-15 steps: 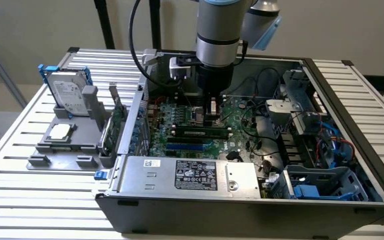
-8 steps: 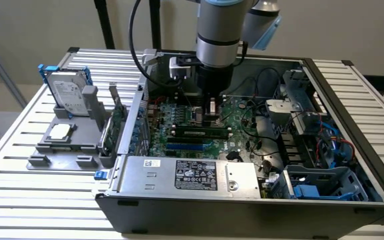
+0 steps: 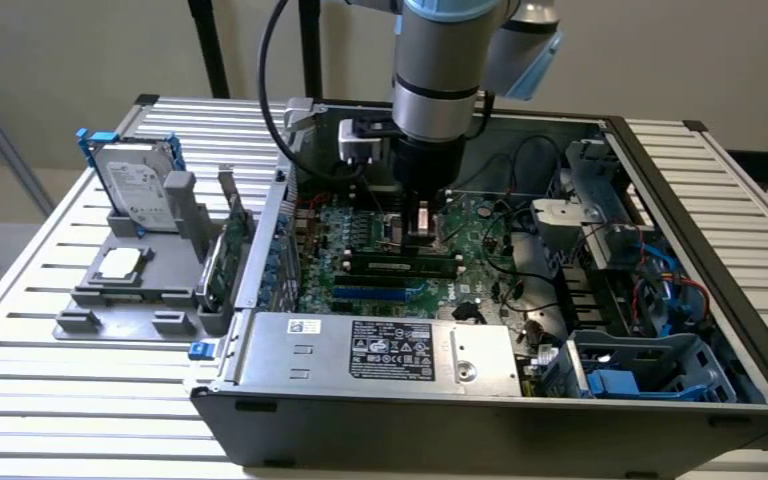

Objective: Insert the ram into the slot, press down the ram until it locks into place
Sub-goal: 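Press down the ram until it locks into place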

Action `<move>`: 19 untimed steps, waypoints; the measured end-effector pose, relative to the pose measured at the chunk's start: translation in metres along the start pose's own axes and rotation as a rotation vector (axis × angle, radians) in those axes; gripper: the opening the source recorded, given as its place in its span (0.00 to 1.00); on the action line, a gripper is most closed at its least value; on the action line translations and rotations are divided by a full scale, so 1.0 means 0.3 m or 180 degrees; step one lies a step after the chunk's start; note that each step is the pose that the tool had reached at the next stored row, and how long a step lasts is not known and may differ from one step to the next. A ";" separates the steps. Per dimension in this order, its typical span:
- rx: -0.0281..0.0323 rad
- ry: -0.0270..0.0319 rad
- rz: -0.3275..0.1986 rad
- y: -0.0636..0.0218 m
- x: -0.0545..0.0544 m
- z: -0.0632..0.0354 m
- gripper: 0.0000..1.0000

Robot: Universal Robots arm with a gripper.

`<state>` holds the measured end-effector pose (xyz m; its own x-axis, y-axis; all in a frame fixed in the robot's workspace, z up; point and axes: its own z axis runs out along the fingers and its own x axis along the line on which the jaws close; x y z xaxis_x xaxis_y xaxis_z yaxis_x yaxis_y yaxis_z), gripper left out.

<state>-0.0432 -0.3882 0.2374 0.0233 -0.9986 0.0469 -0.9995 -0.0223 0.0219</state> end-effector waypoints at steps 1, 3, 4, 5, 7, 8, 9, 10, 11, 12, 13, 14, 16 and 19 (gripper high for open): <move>0.0000 0.0000 0.0000 0.000 0.000 0.003 0.11; 0.0000 0.0000 0.0000 0.000 0.000 0.010 0.11; 0.0000 0.0000 0.0000 0.000 -0.001 0.013 0.11; 0.0000 0.0000 0.0000 0.000 -0.001 0.016 0.11; 0.0000 -0.0001 0.0000 0.000 -0.001 0.021 0.11; -0.0001 0.0000 0.0000 0.000 -0.001 0.023 0.11; -0.0001 -0.0001 0.0000 0.000 -0.001 0.024 0.11; -0.0001 -0.0001 0.0000 0.000 -0.001 0.026 0.11; 0.0000 -0.0002 0.0000 0.000 -0.001 0.028 0.11; 0.0001 -0.0004 0.0000 0.001 -0.001 0.030 0.11; 0.0002 -0.0007 0.0000 0.002 -0.002 0.033 0.11; 0.0002 -0.0007 -0.0001 0.002 -0.002 0.034 0.11; 0.0001 -0.0008 0.0000 0.003 -0.001 0.034 0.11; -0.0005 -0.0011 0.0000 0.004 0.000 -0.002 0.11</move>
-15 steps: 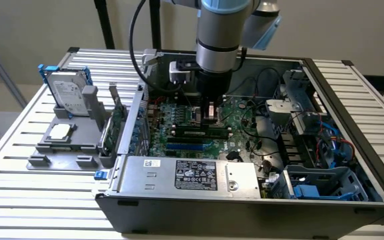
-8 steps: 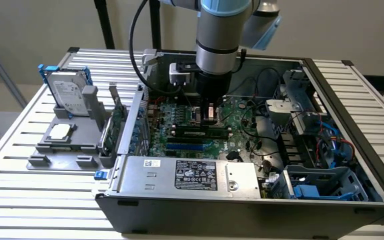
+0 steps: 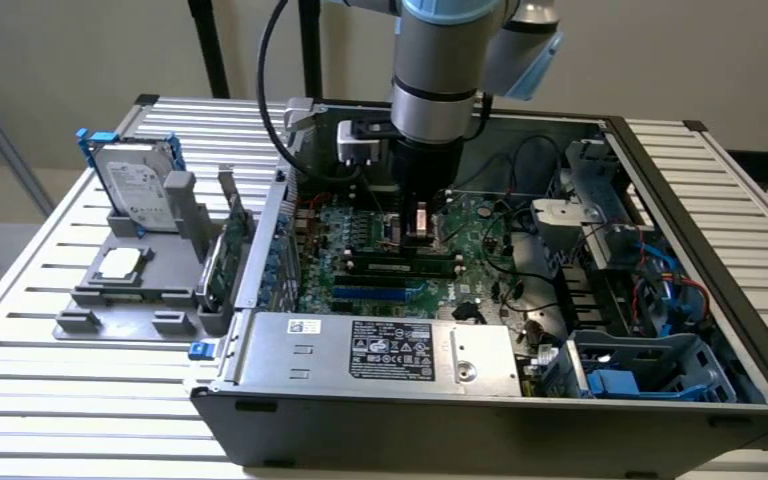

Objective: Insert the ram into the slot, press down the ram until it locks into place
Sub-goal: 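Press down the ram until it locks into place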

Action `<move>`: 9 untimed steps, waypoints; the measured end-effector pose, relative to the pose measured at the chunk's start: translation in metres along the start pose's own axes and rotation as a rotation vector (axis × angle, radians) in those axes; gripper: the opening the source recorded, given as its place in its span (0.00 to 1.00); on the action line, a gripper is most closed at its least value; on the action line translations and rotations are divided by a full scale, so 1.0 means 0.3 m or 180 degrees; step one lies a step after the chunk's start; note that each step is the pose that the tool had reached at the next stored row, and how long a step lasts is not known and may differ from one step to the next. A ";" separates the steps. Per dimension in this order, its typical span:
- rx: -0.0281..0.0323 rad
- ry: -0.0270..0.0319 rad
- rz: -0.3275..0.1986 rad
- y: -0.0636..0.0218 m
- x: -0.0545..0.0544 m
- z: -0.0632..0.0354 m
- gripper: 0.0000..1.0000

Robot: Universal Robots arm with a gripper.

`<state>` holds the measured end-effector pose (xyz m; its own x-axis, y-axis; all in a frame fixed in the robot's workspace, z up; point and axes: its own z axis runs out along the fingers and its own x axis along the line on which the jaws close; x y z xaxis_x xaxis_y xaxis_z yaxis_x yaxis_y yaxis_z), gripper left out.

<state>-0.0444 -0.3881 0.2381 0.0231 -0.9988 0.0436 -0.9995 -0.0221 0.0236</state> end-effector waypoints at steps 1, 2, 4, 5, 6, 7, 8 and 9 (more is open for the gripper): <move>-0.0003 0.0001 0.0000 0.000 0.001 -0.015 0.11; -0.0006 0.0000 -0.0001 0.000 0.002 -0.030 0.11; -0.0013 0.0001 -0.0001 -0.003 0.003 -0.054 0.11; -0.0015 -0.0002 -0.0002 -0.004 0.003 -0.057 0.11; -0.0015 -0.0003 -0.0002 -0.004 0.003 -0.058 0.11; -0.0015 -0.0004 -0.0001 -0.004 0.003 -0.058 0.11; -0.0015 -0.0004 -0.0001 -0.004 0.003 -0.058 0.11; -0.0015 -0.0004 -0.0001 -0.004 0.003 -0.058 0.11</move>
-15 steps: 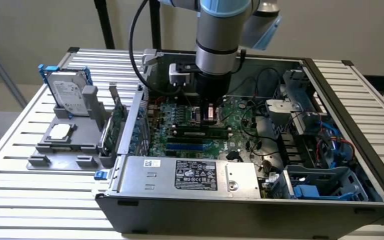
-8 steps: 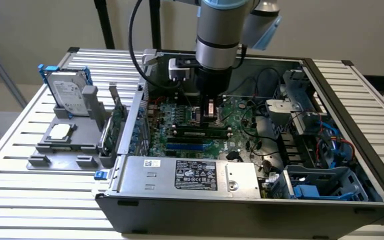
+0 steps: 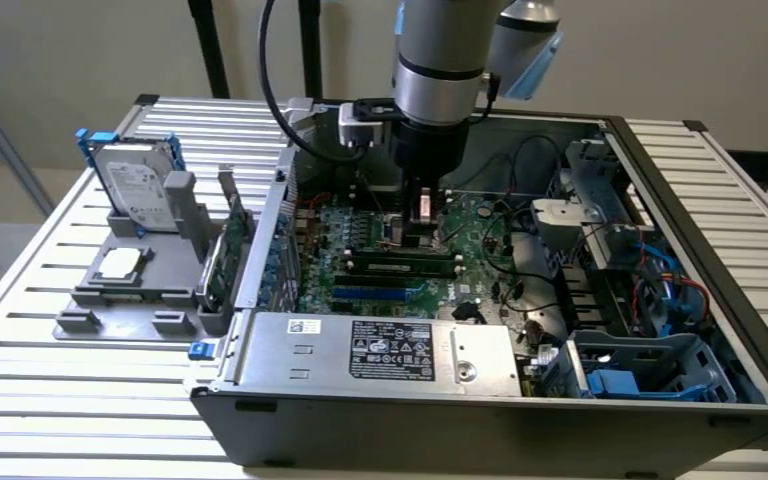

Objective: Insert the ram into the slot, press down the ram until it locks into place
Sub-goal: 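Press down the ram until it locks into place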

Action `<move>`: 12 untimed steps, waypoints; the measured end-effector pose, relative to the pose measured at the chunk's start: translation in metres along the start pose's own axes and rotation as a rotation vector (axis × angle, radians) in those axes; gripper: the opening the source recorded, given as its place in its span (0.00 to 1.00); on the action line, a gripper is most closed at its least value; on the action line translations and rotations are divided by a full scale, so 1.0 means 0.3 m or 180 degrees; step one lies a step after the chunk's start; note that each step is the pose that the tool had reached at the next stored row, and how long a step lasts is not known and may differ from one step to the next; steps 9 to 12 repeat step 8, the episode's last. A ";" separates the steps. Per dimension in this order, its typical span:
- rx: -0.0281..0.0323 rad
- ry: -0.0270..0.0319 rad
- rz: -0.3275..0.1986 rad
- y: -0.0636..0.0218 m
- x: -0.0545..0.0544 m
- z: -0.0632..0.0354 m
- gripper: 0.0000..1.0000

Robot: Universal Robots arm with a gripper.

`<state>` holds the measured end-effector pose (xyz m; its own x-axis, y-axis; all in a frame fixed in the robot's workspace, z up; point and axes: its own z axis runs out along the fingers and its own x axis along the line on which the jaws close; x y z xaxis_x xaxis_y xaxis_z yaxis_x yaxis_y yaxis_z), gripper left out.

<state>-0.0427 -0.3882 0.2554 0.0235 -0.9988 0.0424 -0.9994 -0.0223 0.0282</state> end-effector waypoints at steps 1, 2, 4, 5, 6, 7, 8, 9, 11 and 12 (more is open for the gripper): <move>0.0000 0.0000 0.0000 0.000 0.000 0.000 0.11; 0.0000 0.0000 0.0000 0.000 0.000 0.000 0.11; 0.0000 0.0000 0.0000 0.000 0.000 0.000 0.11; 0.0000 0.0000 0.0000 0.000 0.000 0.000 0.11; 0.0000 0.0000 0.0000 0.000 0.000 0.000 0.11; 0.0000 0.0001 0.0000 0.000 0.000 0.000 0.11; 0.0000 0.0000 0.0000 0.000 0.000 0.000 0.11; 0.0000 0.0000 0.0000 0.000 0.000 0.000 0.11; 0.0000 0.0000 0.0000 0.000 0.000 0.000 0.11; 0.0000 0.0000 0.0000 0.000 0.000 0.000 0.11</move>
